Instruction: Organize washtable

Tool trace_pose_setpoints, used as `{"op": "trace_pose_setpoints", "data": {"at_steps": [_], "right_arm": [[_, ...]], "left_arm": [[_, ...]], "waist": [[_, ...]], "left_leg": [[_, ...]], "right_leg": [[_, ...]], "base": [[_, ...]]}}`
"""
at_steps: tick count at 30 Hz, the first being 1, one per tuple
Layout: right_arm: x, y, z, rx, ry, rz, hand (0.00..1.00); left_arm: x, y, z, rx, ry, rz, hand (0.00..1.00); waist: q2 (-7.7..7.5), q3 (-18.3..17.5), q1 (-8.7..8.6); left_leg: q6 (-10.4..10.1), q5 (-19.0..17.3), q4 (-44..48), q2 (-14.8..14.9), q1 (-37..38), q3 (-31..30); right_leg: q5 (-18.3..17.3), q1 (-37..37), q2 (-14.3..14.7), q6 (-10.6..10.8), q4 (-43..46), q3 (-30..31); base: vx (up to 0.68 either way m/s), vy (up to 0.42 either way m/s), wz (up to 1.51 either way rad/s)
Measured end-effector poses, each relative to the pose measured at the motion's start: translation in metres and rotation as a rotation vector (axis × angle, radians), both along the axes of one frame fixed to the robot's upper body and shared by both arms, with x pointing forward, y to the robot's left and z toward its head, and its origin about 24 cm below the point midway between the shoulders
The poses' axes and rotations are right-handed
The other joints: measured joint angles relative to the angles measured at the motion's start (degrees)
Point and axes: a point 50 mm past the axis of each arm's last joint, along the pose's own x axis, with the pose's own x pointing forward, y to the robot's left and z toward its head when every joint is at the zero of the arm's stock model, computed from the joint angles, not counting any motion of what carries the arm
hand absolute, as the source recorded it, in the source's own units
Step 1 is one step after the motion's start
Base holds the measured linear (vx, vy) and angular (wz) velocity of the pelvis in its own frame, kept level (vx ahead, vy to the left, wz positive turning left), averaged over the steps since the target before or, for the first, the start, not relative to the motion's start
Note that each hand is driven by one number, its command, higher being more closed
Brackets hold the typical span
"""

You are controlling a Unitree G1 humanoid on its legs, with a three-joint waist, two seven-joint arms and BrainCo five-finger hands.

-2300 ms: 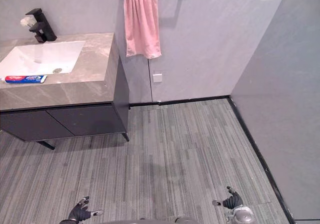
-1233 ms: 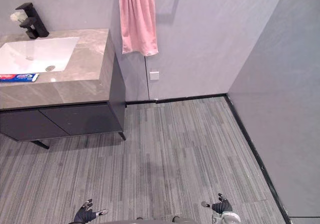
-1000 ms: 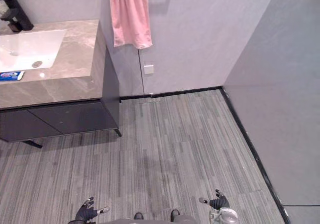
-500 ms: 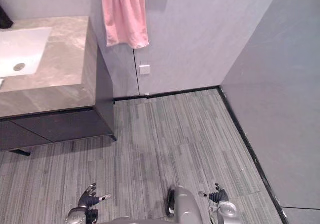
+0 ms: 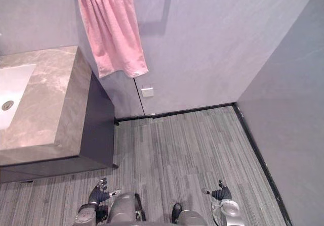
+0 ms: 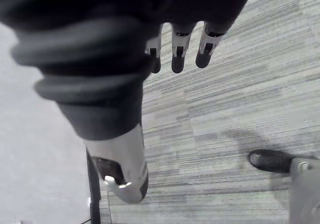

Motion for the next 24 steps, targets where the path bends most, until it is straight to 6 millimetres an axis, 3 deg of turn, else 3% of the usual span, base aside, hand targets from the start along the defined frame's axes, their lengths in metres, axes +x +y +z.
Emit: {"op": "trace_pose_setpoints", "data": {"at_steps": [2, 4, 5, 6, 7, 8, 9, 11, 12, 14, 15, 16, 17, 18, 19, 21, 23, 24], "right_arm": [[-0.003, 0.001, -0.002, 0.005, 0.009, -0.003, 0.0], [-0.001, 0.001, -0.001, 0.003, 0.003, -0.001, 0.0], [0.0, 0.002, -0.001, 0.005, 0.002, 0.004, 0.0], [0.002, 0.006, -0.001, 0.009, -0.001, 0.02, 0.0], [0.002, 0.01, -0.002, 0.015, 0.002, 0.032, 0.0], [0.003, 0.012, -0.002, 0.018, 0.002, 0.04, 0.0], [0.003, 0.015, -0.003, 0.025, 0.004, 0.048, 0.0], [0.001, 0.016, -0.004, 0.026, 0.014, 0.05, 0.0], [0.002, 0.015, -0.003, 0.025, 0.009, 0.051, 0.0], [0.001, 0.014, -0.003, 0.023, 0.012, 0.049, 0.0], [-0.004, 0.014, -0.005, 0.022, 0.022, 0.046, 0.0], [-0.011, 0.013, -0.007, 0.024, 0.04, 0.04, 0.0], [-0.019, 0.007, -0.009, 0.011, 0.063, 0.029, 0.0], [-0.021, 0.003, -0.009, 0.005, 0.073, 0.013, 0.0], [-0.021, 0.0, -0.008, 0.003, 0.066, -0.004, 0.0], [-0.024, 0.002, -0.01, 0.014, 0.07, -0.017, 0.0], [-0.031, 0.006, -0.011, 0.025, 0.078, -0.023, 0.0], [-0.03, 0.009, -0.01, 0.027, 0.061, -0.018, 0.0]], "left_arm": [[0.005, 0.007, 0.003, 0.02, -0.011, -0.008, 0.0], [0.005, 0.007, 0.003, 0.022, -0.011, -0.007, 0.0], [0.004, 0.007, 0.003, 0.022, -0.009, -0.008, 0.0], [0.002, 0.008, 0.002, 0.021, -0.004, -0.013, 0.0], [0.002, 0.009, 0.003, 0.027, -0.003, -0.017, 0.0], [0.002, 0.008, 0.003, 0.029, -0.004, -0.021, 0.0], [0.002, 0.008, 0.003, 0.027, -0.003, -0.021, 0.0], [0.002, 0.01, 0.003, 0.033, -0.002, -0.017, 0.0], [0.002, 0.011, 0.003, 0.036, -0.003, -0.012, 0.0], [0.007, 0.011, 0.005, 0.034, -0.015, -0.01, 0.0], [0.009, 0.015, 0.006, 0.045, -0.021, -0.01, 0.0], [0.009, 0.018, 0.007, 0.056, -0.021, -0.012, 0.0], [0.008, 0.014, 0.005, 0.042, -0.011, -0.011, 0.0], [0.006, 0.007, 0.001, 0.017, 0.001, -0.009, 0.0], [0.006, 0.002, 0.0, 0.005, 0.002, -0.005, 0.0], [0.008, -0.006, 0.0, -0.017, -0.005, -0.005, 0.0], [0.013, -0.012, 0.001, -0.035, -0.02, -0.004, 0.0], [0.012, -0.015, 0.0, -0.046, -0.021, 0.004, 0.0]], "waist": [[-1.76, 0.1, -0.03], [-1.88, -0.03, 1.36], [-1.99, -0.05, 1.43], [-2.15, -0.2, 1.21], [-2.3, -0.29, 1.14], [-2.35, -0.31, 1.08], [-2.56, -0.4, 0.94], [-2.33, -0.39, 0.31], [-1.4, -0.07, -0.49], [-1.01, -0.13, -0.78], [-1.55, -0.46, -1.12], [-2.85, -0.93, -1.27], [-2.33, -1.03, -1.73], [-0.16, -1.77, -1.41], [0.22, -2.01, -1.32], [1.24, -2.05, -2.02], [1.22, -1.98, -1.78], [0.98, -1.83, -1.59]], "left_leg": [[0.74, -3.2, 2.53, -1.59, -0.24, 0.73], [1.78, -7.33, 4.55, -1.88, 2.34, 2.55], [2.27, -8.09, 4.43, -1.96, 3.52, 3.07], [3.08, -9.65, 4.28, -2.2, 5.88, 3.87], [3.78, -11.11, 4.27, -2.45, 8.14, 3.97], [3.98, -11.55, 4.21, -2.47, 9.29, 3.97], [4.34, -11.99, 3.17, -2.51, 11.97, 3.8], [4.36, -11.99, 0.05, -2.13, 16.51, 2.78], [4.32, -11.98, -1.41, -1.12, 18.6, 1.85], [4.22, -11.94, -2.3, 0.38, 20.56, 0.42], [2.38, -12.08, -2.3, 0.19, 21.33, -0.87], [1.45, -12.39, -2.32, -0.69, 21.84, -1.73], [-0.73, -13.78, -2.3, -0.34, 23.01, -3.98], [-1.88, -13.43, -3.26, 1.67, 23.41, -5.11], [-3.82, -12.18, -4.15, 2.2, 23.93, -5.47], [-5.7, -11.05, -2.63, 3.26, 23.37, -6.02], [-7.31, -10.08, 8.89, 4.4, 19.17, -6.02], [-8.29, -9.27, 19.24, 6.4, 15.15, -4.83]], "right_leg": [[-2.51, -0.93, -2.2, 0.7, 4.14, 0.03], [-3.34, -5.04, -3.54, 1.23, 17.06, 3.47], [-3.13, -6.9, -3.89, 2.44, 21.9, 4.5], [-1.38, -10.39, -4.89, 7.68, 31.69, 5.31], [-1.23, -13.39, -5.46, 9.39, 39.77, 5.44], [-1.76, -14.82, -5.52, 9.32, 42.99, 5.17], [-3.0, -17.56, -5.5, 7.6, 47.33, 3.8], [-4.87, -20.64, -4.83, 4.01, 46.36, -0.18], [-5.83, -22.62, -3.16, 2.11, 41.9, -2.23], [-5.05, -25.85, 0.06, 0.78, 30.7, -2.08], [0.38, -26.0, 1.21, 0.38, 19.56, -0.9], [6.59, -25.87, 0.96, -0.01, 14.34, 0.14], [11.43, -25.19, 1.09, -2.43, 14.78, 0.04], [10.82, -24.87, 2.39, -2.83, 15.41, -0.6], [8.69, -24.53, 2.49, -3.39, 15.45, -1.29], [7.08, -22.91, 2.57, -4.17, 15.26, -4.01], [5.71, -18.5, 2.58, -4.67, 12.86, -6.25], [5.35, -14.91, 2.69, -5.01, 10.71, -7.1]], "base": [[0.4, 0.184, 0.01], [0.39, 0.203, -0.4], [0.39, 0.205, -0.39], [0.39, 0.163, -0.26], [0.4, 0.138, -0.17], [0.42, 0.09, 0.01], [0.43, 0.031, 0.09], [0.51, -0.032, 0.22], [0.42, -0.073, 0.27], [0.4, -0.118, 0.41], [0.4, -0.143, 0.62], [0.33, -0.122, 0.75], [0.42, -0.15, 0.5], [0.48, -0.2, 0.41], [0.46, -0.202, 0.2], [0.32, -0.176, 0.58], [0.28, -0.152, 0.74], [0.21, -0.092, 0.38]]}}
